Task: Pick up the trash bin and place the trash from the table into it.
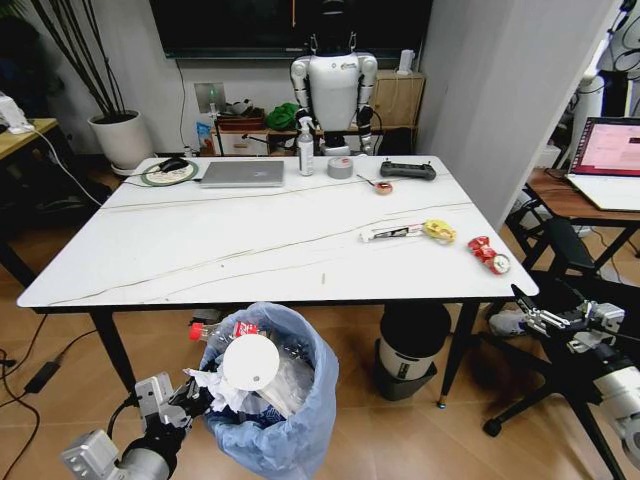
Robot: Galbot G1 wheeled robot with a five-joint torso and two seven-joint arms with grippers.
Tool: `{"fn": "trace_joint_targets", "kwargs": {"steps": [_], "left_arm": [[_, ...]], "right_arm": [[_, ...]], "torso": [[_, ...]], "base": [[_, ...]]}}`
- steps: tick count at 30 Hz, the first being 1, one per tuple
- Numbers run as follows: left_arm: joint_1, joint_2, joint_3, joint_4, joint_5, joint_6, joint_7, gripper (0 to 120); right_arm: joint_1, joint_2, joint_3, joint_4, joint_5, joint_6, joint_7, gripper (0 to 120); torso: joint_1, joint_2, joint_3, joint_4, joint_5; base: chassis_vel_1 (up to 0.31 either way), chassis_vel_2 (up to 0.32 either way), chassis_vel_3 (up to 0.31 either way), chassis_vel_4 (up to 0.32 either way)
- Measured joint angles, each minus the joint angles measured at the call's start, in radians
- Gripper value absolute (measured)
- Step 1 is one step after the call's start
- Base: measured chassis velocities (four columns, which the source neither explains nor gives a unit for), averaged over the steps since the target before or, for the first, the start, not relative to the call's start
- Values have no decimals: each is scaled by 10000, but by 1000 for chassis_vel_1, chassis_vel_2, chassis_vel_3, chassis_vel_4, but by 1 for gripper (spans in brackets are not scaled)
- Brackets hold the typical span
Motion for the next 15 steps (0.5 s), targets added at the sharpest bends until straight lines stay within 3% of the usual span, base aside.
{"fn": "trace_joint_targets", "kwargs": {"steps": [5,15], "left_arm": [[-10,15,-3,-5,-23,0,1,0],[66,1,11,-123,9,0,-1,0]], "right_arm": [[-30,61,-56,44,-206,139,-69,100],[68,-77,-86,110,-552,276,-16,100]], "torso": [[0,0,0,1,2],[0,0,0,1,-2]], "base": [[-87,-103,74,93],[15,14,-4,-4]]}}
